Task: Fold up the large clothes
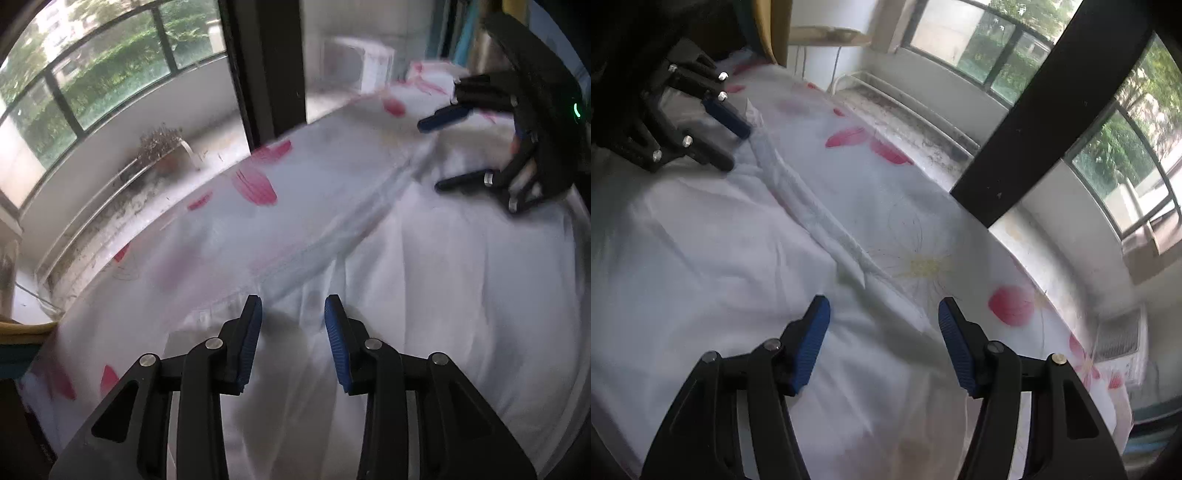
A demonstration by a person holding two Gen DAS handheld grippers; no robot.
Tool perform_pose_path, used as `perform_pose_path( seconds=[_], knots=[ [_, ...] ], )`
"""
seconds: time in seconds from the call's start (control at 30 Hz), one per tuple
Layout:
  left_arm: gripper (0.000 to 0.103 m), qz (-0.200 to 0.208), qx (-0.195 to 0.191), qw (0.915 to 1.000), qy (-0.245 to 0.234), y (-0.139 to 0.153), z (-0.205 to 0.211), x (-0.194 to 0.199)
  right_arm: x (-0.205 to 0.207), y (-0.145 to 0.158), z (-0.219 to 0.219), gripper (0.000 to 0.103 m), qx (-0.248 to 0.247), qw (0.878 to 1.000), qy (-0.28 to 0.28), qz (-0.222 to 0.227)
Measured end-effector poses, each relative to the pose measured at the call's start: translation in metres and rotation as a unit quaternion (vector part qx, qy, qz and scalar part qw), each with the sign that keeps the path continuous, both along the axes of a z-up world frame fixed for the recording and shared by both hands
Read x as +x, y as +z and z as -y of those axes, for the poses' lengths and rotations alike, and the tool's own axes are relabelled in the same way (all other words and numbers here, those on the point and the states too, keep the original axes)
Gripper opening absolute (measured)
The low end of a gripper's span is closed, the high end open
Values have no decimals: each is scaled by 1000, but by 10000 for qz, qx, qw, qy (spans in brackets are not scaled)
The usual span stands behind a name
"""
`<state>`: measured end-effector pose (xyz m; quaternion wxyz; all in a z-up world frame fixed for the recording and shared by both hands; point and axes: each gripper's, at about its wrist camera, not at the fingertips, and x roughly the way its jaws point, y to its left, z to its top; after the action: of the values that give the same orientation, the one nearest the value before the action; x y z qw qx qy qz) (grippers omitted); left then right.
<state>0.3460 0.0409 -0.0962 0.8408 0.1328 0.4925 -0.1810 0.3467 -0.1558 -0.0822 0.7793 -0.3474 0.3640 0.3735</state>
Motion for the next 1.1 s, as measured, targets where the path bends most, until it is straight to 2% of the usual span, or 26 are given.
perform_pose_path(
  seconds=[0.07, 0.13, 0.23, 0.3, 0.37, 0.47, 0.6, 0.73, 0.8, 0.9, 1.0, 1.1],
  knots=[
    [38, 77, 136, 9997, 190, 1, -3, 10, 10, 1, -1, 61, -14, 9999, -81, -74],
    [38, 164, 196, 9992, 318, -1, -7, 17, 24, 0, -1, 61, -124, 9993, -352, 99],
    [38, 322, 264, 9964, 732, 1, -20, 27, 43, 5, 1, 61, -25, 9961, -841, 267],
    [38, 610, 340, 9907, 1166, 8, -31, 30, 46, 16, 8, 61, 146, 9921, -1125, 537],
    [38, 899, 369, 9814, 1657, 20, -54, 29, 43, 30, 17, 61, 311, 9876, -1318, 795],
    [38, 1107, 279, 9716, 2070, 42, -79, 17, 33, 52, 33, 61, 429, 9815, -1488, 1124],
    [38, 1486, -39, 9668, 2077, 78, -101, -37, 0, 76, 61, 61, 432, 9800, -1415, 1333],
    [38, 1367, -211, 9700, 2001, 77, -109, -89, -30, 77, 89, 61, 567, 9862, -1316, 826],
    [38, 1140, -294, 9750, 1882, 63, -112, -115, -40, 66, 100, 62, 587, 9889, -1267, 511],
    [38, 793, -124, 9777, 1939, 40, -118, -133, -64, 40, 110, 62, 298, 9925, -1172, 150],
    [38, 355, -81, 9769, 2106, 14, -127, -136, -62, 14, 116, 62, -20, 9917, -1283, 57],
    [38, 245, -23, 9727, 2308, 0, -138, -134, -50, 6, 120, 62, -158, 9900, -1386, 225]
  ],
)
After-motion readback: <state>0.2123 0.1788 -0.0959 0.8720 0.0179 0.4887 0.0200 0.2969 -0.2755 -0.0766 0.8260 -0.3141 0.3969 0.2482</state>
